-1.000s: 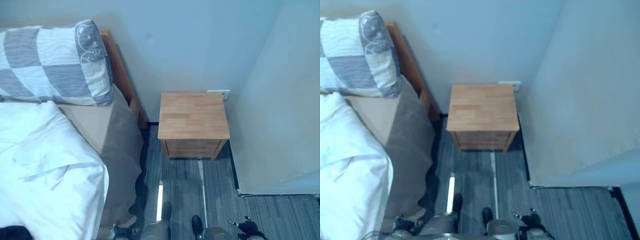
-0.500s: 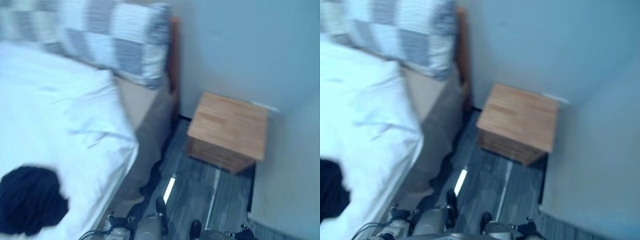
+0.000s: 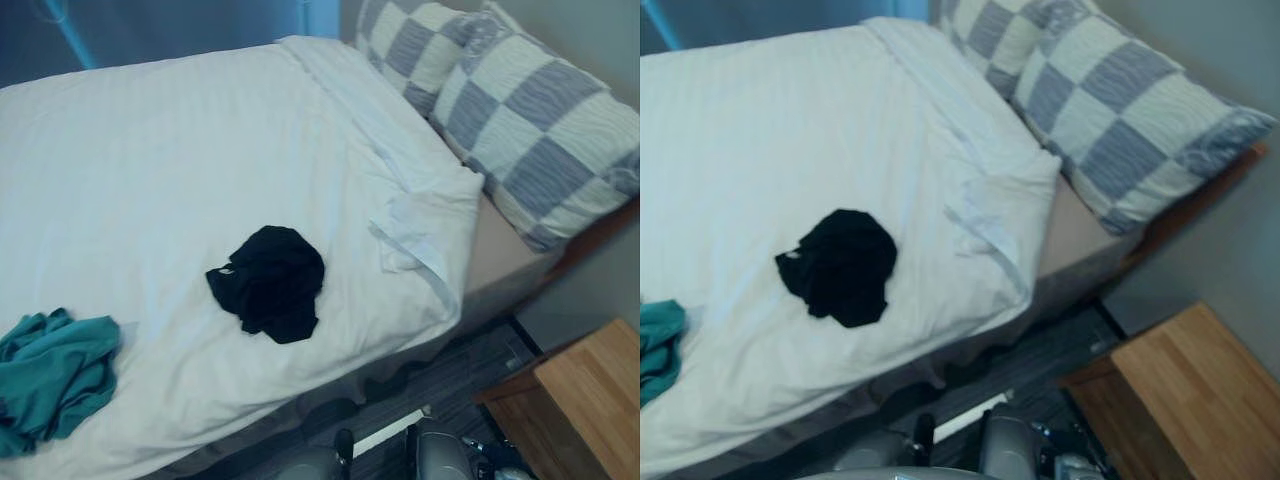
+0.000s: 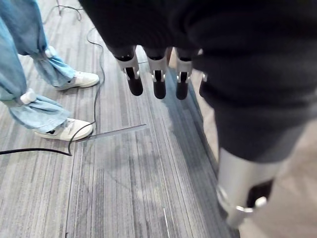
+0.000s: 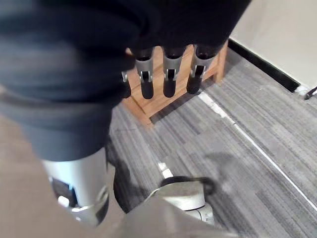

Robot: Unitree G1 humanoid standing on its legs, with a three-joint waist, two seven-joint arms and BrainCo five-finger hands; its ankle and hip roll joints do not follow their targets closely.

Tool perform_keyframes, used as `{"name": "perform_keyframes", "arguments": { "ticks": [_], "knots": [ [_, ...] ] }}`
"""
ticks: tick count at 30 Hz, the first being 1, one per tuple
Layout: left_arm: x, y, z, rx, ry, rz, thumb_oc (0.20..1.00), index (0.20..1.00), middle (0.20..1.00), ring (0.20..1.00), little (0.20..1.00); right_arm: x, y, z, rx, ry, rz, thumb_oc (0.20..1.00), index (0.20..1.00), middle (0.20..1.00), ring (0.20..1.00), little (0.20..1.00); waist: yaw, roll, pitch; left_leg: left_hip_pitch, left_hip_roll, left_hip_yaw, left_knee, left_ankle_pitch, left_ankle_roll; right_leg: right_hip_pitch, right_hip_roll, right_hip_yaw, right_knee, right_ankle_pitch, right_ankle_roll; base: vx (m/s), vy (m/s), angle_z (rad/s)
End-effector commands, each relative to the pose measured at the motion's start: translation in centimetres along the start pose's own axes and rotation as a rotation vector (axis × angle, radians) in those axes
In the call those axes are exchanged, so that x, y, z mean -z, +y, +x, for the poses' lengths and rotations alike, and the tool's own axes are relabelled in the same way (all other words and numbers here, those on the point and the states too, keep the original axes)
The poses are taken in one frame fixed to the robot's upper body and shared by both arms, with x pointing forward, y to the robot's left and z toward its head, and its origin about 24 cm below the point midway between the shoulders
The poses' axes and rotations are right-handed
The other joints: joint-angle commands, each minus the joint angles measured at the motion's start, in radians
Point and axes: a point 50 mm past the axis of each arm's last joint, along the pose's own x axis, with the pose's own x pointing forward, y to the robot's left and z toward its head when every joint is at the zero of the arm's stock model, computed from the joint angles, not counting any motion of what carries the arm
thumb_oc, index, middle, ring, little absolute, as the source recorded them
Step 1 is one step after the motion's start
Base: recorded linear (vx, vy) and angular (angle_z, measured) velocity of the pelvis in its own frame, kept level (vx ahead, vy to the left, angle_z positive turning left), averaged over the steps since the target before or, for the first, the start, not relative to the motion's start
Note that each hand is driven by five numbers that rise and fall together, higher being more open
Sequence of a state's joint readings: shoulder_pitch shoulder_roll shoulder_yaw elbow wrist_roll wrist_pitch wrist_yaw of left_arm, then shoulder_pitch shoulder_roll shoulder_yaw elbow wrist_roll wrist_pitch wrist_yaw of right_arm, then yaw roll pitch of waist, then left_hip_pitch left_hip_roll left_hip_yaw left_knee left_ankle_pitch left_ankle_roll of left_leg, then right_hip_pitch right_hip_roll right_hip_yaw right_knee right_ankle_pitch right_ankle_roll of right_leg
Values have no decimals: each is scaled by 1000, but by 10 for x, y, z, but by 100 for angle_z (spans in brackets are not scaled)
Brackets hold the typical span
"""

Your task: Tidy up the quilt and then pick up the clothes from the bed and put them into the laundry hamper.

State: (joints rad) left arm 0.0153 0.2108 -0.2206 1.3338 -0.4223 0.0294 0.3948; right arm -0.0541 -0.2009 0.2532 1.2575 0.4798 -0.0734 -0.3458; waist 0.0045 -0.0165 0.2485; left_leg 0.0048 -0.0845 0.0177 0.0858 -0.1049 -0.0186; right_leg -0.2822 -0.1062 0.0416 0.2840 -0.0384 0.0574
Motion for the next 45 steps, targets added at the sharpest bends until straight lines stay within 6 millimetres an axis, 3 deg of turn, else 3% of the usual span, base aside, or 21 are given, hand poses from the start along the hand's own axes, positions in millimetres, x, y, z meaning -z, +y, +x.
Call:
{"name": "perform_keyframes", "arguments": {
  "ticks": [1, 5, 7, 8, 11, 14, 15, 16, 17, 18, 20, 23, 25, 26, 27, 30, 33, 36, 42, 44, 45],
  "knots": [
    [-12, -4, -1, 1, -57, 3, 1000, 1000, 1000, 1000, 1000, 11, -5, -1, 94, 127, 310, 1000, 1000, 1000, 1000, 1000, -50, 6, 6, -6, 63, -143, -53, 60, 42, 131, -26, 75, -149, 142, 78, 154, -152, 173],
    [-15, -11, -4, 4, -61, 7, 1000, 1000, 1000, 1000, 1000, 31, -12, -3, 138, 216, 584, 1000, 1000, 1000, 1000, 1000, -62, 0, -32, 23, 128, -134, -79, 89, 6, 203, -35, 49, -177, 114, 101, 230, -231, 67],
    [-19, -8, -3, -4, -91, 54, 1000, 1000, 1000, 1000, 1000, 24, -20, -1, 170, 196, 711, 1000, 1000, 1000, 1000, 1000, -68, -5, -40, 31, 163, -118, -85, 98, -9, 214, -34, 38, -185, 103, 101, 189, -296, -32],
    [-17, 4, 1, -32, -91, 73, 1000, 1000, 1000, 1000, 1000, 8, -39, 3, 223, 118, 860, 1000, 1000, 1000, 1000, 1000, -80, -10, -46, 29, 193, -107, -87, 106, -23, 224, -24, 49, -201, 95, 94, 130, -252, -47],
    [-12, 20, 5, -63, -77, 70, 1000, 1000, 1000, 1000, 1000, -18, -64, 3, 311, -27, 982, 1000, 1000, 1000, 1000, 1000, -90, -17, -48, 21, 216, -102, -84, 112, -34, 223, -13, 55, -212, 91, 88, 85, -260, -50],
    [-3, 39, 9, -91, -57, 74, 1000, 1000, 1000, 1000, 1000, -77, -120, -7, 475, -301, 1013, 1000, 1000, 1000, 1000, 1000, -96, -28, -44, -3, 251, -90, -74, 121, -50, 211, 0, 46, -215, 85, 73, 25, -230, -49],
    [-2, 44, 10, -96, -47, 68, 1000, 1000, 1000, 1000, 1000, -109, -148, -22, 589, -482, 957, 1000, 1000, 1000, 1000, 1000, -97, -31, -38, -16, 261, -90, -69, 125, -56, 202, 5, 39, -213, 82, 68, -9, -145, -29],
    [-1, 45, 10, -96, -44, 63, 1000, 1000, 1000, 1000, 1000, -127, -156, -30, 603, -534, 955, 1000, 1000, 1000, 1000, 1000, -98, -31, -35, -22, 264, -91, -69, 128, -59, 198, 7, 36, -211, 80, 66, -44, -120, -22],
    [0, 48, 11, -93, -41, 59, 1000, 1000, 1000, 1000, 1000, -166, -184, -56, 686, -710, 921, 1000, 1000, 1000, 1000, 1000, -100, -32, -25, -37, 272, -93, -67, 133, -65, 186, 11, 33, -208, 76, 60, -66, -52, -4],
    [0, 49, 11, -88, -42, 59, 1000, 1000, 1000, 1000, 1000, -188, -199, -75, 727, -818, 911, 1000, 1000, 1000, 1000, 1000, -101, -31, -20, -48, 277, -97, -68, 137, -69, 178, 14, 31, -208, 73, 57, -83, -29, -11],
    [-2, 45, 11, -66, -44, 52, 1000, 1000, 1000, 1000, 1000, -237, -215, -130, 770, -1123, 832, 1000, 1000, 1000, 1000, 1000, -105, -28, -7, -74, 282, -102, -72, 146, -79, 157, 18, 30, -214, 72, 53, -90, 47, -24],
    [-14, 31, 9, -25, -67, 25, 1000, 1000, 1000, 1000, 1000, -299, -194, -217, 715, -1542, 550, 1000, 1000, 1000, 1000, 1000, -100, -29, 21, -126, 280, -111, -76, 161, -89, 113, 18, 28, -222, 78, 53, -117, 85, -40],
    [-21, 26, 7, -17, -82, 14, 1000, 1000, 1000, 1000, 1000, -324, -179, -259, 677, -1707, 321, 1000, 1000, 1000, 1000, 1000, -87, -37, 34, -152, 278, -112, -85, 173, -91, 91, 17, 23, -232, 85, 55, -137, 70, -8],
    [-22, 25, 7, -17, -85, 13, 1000, 1000, 1000, 1000, 1000, -328, -177, -266, 671, -1729, 279, 1000, 1000, 1000, 1000, 1000, -83, -39, 36, -157, 277, -113, -86, 175, -91, 87, 17, 21, -233, 86, 55, -140, 36, 12],
    [-27, 22, 7, -13, -97, 22, 1000, 1000, 1000, 1000, 1000, -345, -164, -299, 633, -1829, 117, 1000, 1000, 1000, 1000, 1000, -61, -51, 45, -180, 273, -117, -92, 182, -93, 71, 17, 13, -241, 90, 57, -120, 4, 14],
    [-31, 22, 6, -22, -108, 31, 1000, 1000, 1000, 1000, 1000, -368, -140, -334, 611, -1883, -144, 1000, 1000, 1000, 1000, 1000, -24, -78, 59, -217, 270, -132, -101, 194, -94, 52, 21, -5, -253, 100, 59, -99, -20, 30],
    [-34, 24, 6, -21, -123, 47, 1000, 1000, 1000, 1000, 1000, -390, -111, -345, 589, -1850, -348, 1000, 1000, 1000, 1000, 1000, 28, -103, 86, -251, 253, -157, -119, 204, -91, 47, 23, -37, -275, 113, 63, -76, -15, 16],
    [-34, 27, 7, -22, -121, 48, 1000, 1000, 1000, 1000, 1000, -403, -97, -339, 614, -1784, -475, 1000, 1000, 1000, 1000, 1000, 61, -112, 105, -271, 238, -174, -127, 207, -87, 47, 19, -57, -285, 118, 68, -39, 10, 35],
    [-43, 40, 9, -34, -139, 75, 1000, 1000, 1000, 1000, 1000, -424, -88, -299, 694, -1560, -662, 1000, 1000, 1000, 1000, 1000, 123, -120, 144, -332, 215, -201, -108, 205, -77, 32, 1, -90, -300, 137, 79, -28, -8, 33],
    [-48, 44, 9, -29, -156, 66, 1000, 1000, 1000, 1000, 1000, -429, -94, -269, 726, -1406, -712, 1000, 1000, 1000, 1000, 1000, 143, -118, 164, -347, 207, -208, -102, 202, -74, 33, -5, -101, -306, 140, 83, -12, 39, 35],
    [-49, 44, 9, -27, -159, 66, 1000, 1000, 1000, 1000, 1000, -429, -95, -266, 729, -1381, -724, 1000, 1000, 1000, 1000, 1000, 145, -118, 166, -348, 206, -208, -102, 201, -74, 34, -5, -102, -308, 140, 84, -17, 41, 18]
  ]
}}
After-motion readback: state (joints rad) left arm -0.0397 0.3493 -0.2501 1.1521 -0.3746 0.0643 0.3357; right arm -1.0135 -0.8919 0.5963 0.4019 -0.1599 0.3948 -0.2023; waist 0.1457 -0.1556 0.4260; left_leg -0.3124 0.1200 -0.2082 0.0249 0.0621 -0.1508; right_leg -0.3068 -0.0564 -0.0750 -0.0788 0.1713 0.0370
